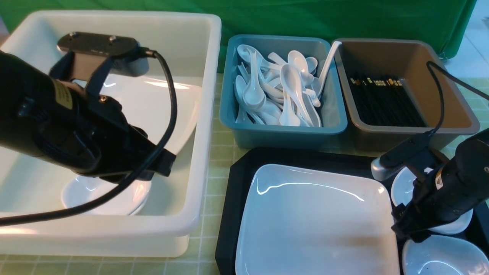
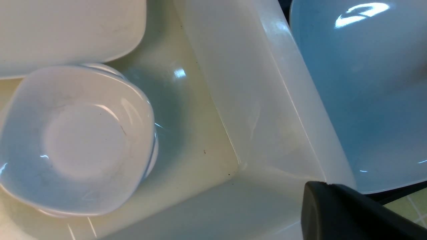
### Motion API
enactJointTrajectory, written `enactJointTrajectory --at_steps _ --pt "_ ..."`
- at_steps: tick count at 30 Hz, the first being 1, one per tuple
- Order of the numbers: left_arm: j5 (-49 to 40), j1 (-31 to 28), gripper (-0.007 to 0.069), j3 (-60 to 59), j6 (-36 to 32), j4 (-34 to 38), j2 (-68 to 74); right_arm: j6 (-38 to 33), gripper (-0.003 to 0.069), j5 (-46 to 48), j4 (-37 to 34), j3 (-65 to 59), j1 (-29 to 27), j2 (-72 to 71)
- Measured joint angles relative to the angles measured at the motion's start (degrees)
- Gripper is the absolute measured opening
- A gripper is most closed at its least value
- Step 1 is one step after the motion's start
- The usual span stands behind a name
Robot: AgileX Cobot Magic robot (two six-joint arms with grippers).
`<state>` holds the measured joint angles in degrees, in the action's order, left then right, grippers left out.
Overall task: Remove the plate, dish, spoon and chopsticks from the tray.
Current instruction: Use the right arm to grab a small plate from the dinner plate
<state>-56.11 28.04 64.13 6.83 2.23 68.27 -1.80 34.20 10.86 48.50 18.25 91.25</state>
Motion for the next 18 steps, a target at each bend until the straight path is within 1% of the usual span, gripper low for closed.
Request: enactJointTrajectory --at_steps 6,12,18 --pt "0.0 0.0 -0.0008 0.0 0.0 0.0 0.0 0.7 0.0552 -1.1 0.3 1.1 0.0 0.3" --pt "-0.3 0.0 -0.0008 0.0 -0.5 0.0 0.0 0.9 0.0553 0.0 3.0 1.5 0.0 2.9" --pt "-1.1 0.0 -0.0008 0.0 -0.9 0.0 0.0 2.8 0.0553 0.7 4.8 1.5 0.0 4.4"
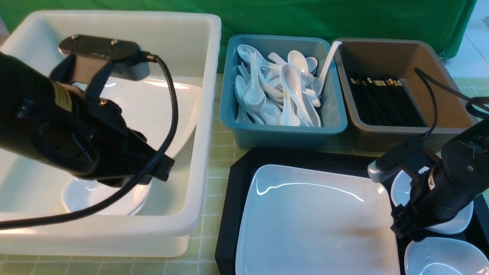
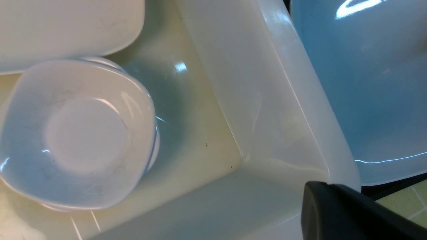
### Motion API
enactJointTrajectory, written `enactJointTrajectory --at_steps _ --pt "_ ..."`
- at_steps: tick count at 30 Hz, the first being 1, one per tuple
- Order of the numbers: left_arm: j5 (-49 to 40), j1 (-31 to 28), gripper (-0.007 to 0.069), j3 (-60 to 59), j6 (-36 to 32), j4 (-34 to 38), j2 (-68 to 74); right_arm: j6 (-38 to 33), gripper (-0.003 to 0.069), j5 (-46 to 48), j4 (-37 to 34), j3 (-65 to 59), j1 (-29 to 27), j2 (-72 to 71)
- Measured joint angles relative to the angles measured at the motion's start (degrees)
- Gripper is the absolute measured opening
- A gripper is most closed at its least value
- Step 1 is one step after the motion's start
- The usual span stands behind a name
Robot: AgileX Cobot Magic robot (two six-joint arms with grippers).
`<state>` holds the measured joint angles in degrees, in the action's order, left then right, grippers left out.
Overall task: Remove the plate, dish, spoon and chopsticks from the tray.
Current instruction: Use the right arm to grab a small plate from the dinner plate
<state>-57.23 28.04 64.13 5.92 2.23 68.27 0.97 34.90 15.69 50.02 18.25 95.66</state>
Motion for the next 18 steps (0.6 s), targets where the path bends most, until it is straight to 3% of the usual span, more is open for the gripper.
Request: enactJointTrajectory --at_steps 7,9,12,14,18 --pt "0.0 0.0 -0.0008 0.0 -0.1 0.0 0.0 0.6 0.0535 -1.1 0.8 0.1 0.0 1.5" --pt "0.0 0.0 -0.0008 0.0 -0.1 0.0 0.0 0.7 0.0479 -1.1 0.9 0.2 0.0 1.7" --pt "0.0 0.0 -0.0008 0.0 -0.1 0.0 0.0 0.2 0.0174 -0.6 1.6 0.3 0.0 1.5" --pt "0.1 0.0 -0.0008 0.0 -0.2 0.0 0.0 0.0 0.0105 -0.9 2.5 0.8 0.2 -0.2" --pt "0.9 0.0 -0.0008 0.0 -0.2 0.0 0.0 0.0 0.0058 0.8 2.3 0.7 0.2 -4.4"
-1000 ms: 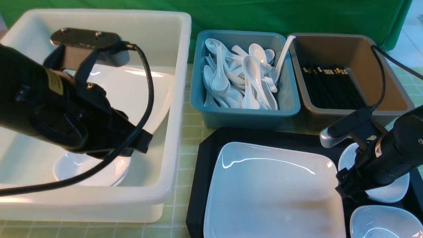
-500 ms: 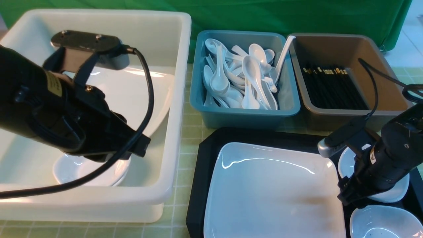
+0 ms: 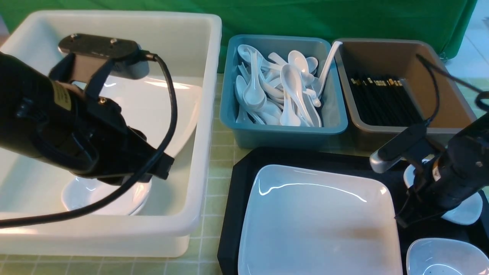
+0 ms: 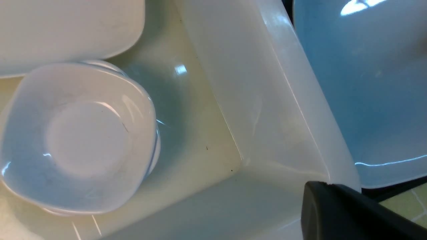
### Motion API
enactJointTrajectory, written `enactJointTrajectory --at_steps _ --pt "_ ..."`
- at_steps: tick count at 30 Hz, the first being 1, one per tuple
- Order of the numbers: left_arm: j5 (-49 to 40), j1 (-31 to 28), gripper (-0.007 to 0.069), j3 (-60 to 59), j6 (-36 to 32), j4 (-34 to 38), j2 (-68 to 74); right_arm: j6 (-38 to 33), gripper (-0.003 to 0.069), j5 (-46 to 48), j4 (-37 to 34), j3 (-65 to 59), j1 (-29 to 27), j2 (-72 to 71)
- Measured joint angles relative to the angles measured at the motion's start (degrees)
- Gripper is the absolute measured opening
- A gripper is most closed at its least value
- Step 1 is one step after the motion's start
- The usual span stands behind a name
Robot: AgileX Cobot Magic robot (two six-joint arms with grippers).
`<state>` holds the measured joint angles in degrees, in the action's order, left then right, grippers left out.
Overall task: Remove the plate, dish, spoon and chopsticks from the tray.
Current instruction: Use the right arm to grab a small plate from the dinner plate, then use the right arm to put the small plate into the large storage box on the left
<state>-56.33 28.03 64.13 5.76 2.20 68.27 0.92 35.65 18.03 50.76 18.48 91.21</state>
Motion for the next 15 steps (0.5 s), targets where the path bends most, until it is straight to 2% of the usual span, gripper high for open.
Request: enactJointTrajectory --at_steps 4,7,9,10,12,15 --pt "1.4 -0.1 -0.0008 0.0 -0.1 0.3 0.0 0.1 0.0022 2.5 -4.5 -0.2 -0.2 -7.6" --pt "4.3 -0.1 -0.0008 0.0 -3.5 3.4 0.0 0.0 0.0022 5.9 -8.1 1.1 -0.2 -13.3" --pt "6.5 -0.1 -0.0008 0.0 -8.5 7.5 0.0 -0.6 0.0022 8.3 -9.9 2.7 -0.2 -15.7" --pt "8.1 -0.1 -0.0008 0.0 -12.8 12.4 0.0 -0.9 0.0022 10.1 -11.4 4.3 -0.2 -17.2" --pt "9.6 0.0 -0.0008 0.0 -18.9 17.4 0.1 -2.5 0.0022 11.8 -13.7 6.3 -0.2 -18.4" --pt "10.2 0.1 -0.0008 0.0 -35.2 34.4 2.4 -8.0 0.0022 15.3 -23.3 11.8 -0.2 -19.2"
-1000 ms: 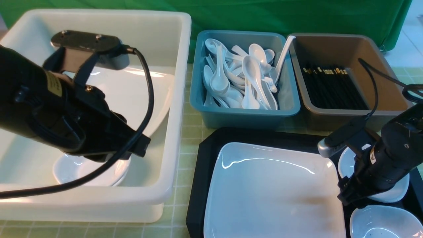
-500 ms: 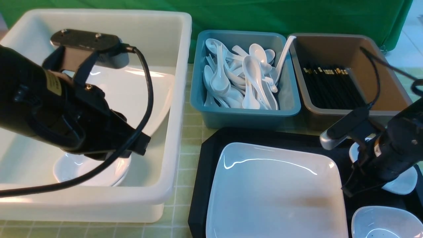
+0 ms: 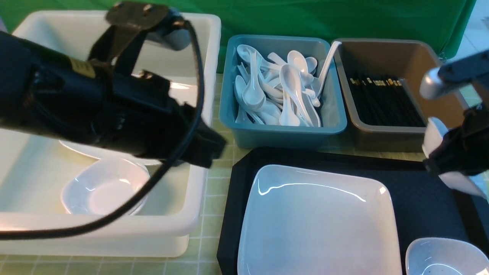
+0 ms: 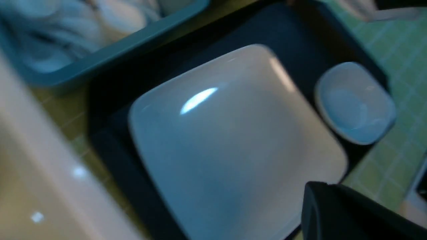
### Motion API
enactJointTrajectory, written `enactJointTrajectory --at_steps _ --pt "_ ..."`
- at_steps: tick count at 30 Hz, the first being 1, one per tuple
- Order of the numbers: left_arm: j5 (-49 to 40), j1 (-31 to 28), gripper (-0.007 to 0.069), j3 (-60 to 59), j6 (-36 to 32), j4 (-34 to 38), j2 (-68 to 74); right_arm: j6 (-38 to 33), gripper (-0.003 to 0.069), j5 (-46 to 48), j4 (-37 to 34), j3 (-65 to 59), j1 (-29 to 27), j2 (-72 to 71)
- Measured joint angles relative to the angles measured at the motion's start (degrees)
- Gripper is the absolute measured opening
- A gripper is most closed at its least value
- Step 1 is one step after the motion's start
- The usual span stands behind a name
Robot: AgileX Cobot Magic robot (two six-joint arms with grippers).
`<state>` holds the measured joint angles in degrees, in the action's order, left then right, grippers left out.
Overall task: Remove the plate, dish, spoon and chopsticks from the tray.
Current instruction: Use the right arm to put the small plate into the large storage box on the left
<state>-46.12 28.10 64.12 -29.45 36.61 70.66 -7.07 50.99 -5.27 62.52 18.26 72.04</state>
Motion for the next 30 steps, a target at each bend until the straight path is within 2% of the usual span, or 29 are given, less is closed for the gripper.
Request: enactJointTrajectory --at_steps 1,5,7,9,10,11,15,19,21,23,24,30 --pt "-0.1 0.0 -0.0008 0.0 -1.1 1.4 0.2 -0.8 0.0022 0.1 -0.7 0.2 0.0 0.0" --pt "-0.8 0.1 -0.0008 0.0 -5.5 6.5 2.7 -8.3 0.0022 1.4 -14.2 4.3 0.0 0.5" --pt "-0.8 -0.5 -0.0008 0.3 -4.6 2.8 2.8 -10.4 0.0022 1.8 -17.3 6.8 0.4 1.3" --pt "-1.0 -2.2 -0.0008 1.4 1.0 -3.7 1.9 -11.4 0.0022 2.4 -19.0 11.3 2.5 3.4" --pt "-1.0 -2.7 -0.0008 1.6 1.7 -5.2 1.6 -11.6 0.0022 2.6 -19.2 12.1 3.4 3.8" --pt "-1.1 -5.4 -0.0008 2.8 7.7 -11.2 0.1 -11.9 0.0022 2.6 -19.5 15.5 6.1 5.7" --pt "-1.7 -14.5 -0.0008 3.5 15.3 -19.7 -4.5 -12.0 0.0022 2.7 -20.2 26.9 14.3 13.4" --pt "-4.7 -26.7 -0.0008 3.5 21.4 -22.1 -9.0 -12.0 0.0022 3.2 -20.5 40.4 21.8 24.0" --pt "-6.9 -34.5 -0.0008 3.5 23.9 -22.4 -10.6 -12.0 0.0022 4.0 -20.6 49.9 25.5 32.0" --pt "-7.7 -37.3 -0.0008 3.4 25.0 -22.4 -11.3 -12.0 0.0022 4.5 -20.6 54.5 27.1 36.0" --pt "-8.1 -40.7 -0.0008 3.0 25.8 -22.4 -12.2 -12.0 0.0022 5.1 -20.6 58.8 28.4 39.3" --pt "-9.1 -43.2 -0.0008 -1.2 26.3 -20.9 -14.5 -12.0 0.0022 7.3 -19.7 74.0 32.8 56.2"
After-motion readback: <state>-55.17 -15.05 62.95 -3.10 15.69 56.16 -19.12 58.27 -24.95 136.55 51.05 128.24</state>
